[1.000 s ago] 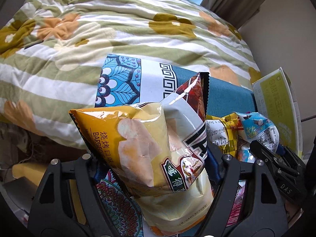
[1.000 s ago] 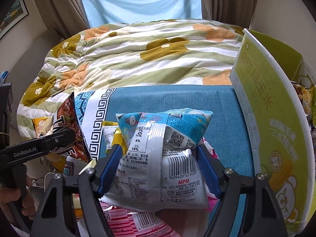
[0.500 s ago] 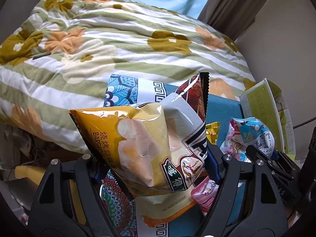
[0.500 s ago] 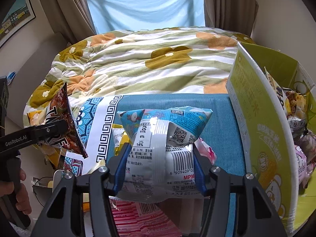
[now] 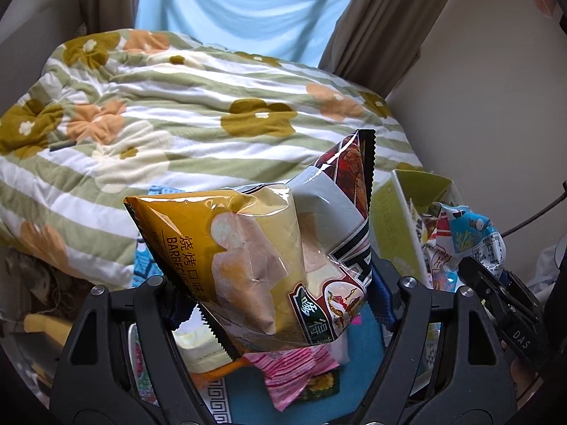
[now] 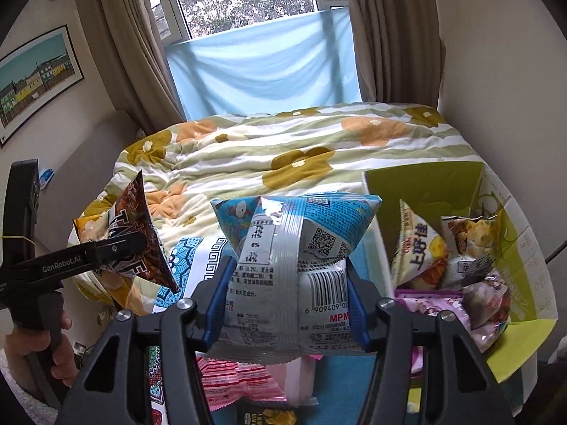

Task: Organize snacks
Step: 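Lift both held bags and carry them toward the cardboard box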

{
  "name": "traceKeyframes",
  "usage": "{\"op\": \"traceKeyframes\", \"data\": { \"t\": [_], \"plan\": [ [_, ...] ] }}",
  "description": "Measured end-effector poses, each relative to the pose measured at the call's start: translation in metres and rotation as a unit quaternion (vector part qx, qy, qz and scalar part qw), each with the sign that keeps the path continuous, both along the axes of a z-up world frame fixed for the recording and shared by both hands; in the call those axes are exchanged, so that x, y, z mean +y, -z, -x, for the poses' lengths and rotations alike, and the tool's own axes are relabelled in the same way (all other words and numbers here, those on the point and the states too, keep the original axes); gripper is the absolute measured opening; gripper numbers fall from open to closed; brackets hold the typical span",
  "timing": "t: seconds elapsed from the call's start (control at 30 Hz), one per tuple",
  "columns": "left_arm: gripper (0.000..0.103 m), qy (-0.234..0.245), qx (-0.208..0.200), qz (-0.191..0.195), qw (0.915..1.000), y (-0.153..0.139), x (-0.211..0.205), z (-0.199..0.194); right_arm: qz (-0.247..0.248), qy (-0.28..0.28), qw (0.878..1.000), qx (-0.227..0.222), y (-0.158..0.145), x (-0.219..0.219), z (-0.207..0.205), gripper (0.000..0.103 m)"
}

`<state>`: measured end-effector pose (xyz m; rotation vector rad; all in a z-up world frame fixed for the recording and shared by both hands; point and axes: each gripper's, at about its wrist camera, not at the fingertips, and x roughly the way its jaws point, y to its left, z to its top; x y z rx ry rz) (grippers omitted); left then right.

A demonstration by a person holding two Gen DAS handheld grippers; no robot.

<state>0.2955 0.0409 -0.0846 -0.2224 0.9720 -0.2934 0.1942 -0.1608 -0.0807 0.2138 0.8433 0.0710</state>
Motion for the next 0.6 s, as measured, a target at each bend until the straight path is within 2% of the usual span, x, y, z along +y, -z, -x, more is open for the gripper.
{"op": "traceKeyframes", "data": {
  "t": [0.13, 0.3, 0.47, 0.6],
  "plan": [
    [0.075, 0.003, -0.015, 0.013, 0.9998, -0.016, -0.059, 0.004, 0.005, 0.007, 1.000, -0.016, -0.018, -0.048, 0.006, 0.053],
    [0.075, 0.016, -0.014, 0.021, 0.9996, -0.020, -0.141, 0.003, 0.001, 0.012, 1.000, -0.015, -0.026, -0.117, 0.001, 0.053],
    [0.076, 0.026, 0.000, 0.026, 0.9993, -0.009, -0.222, -0.005, -0.002, 0.013, 1.000, -0.021, -0.028, -0.180, -0.006, 0.053],
    [0.076, 0.029, 0.032, 0.030, 0.9986, 0.011, -0.277, -0.016, -0.005, 0.006, 1.000, -0.016, -0.025, -0.222, -0.017, 0.053]
  ]
}}
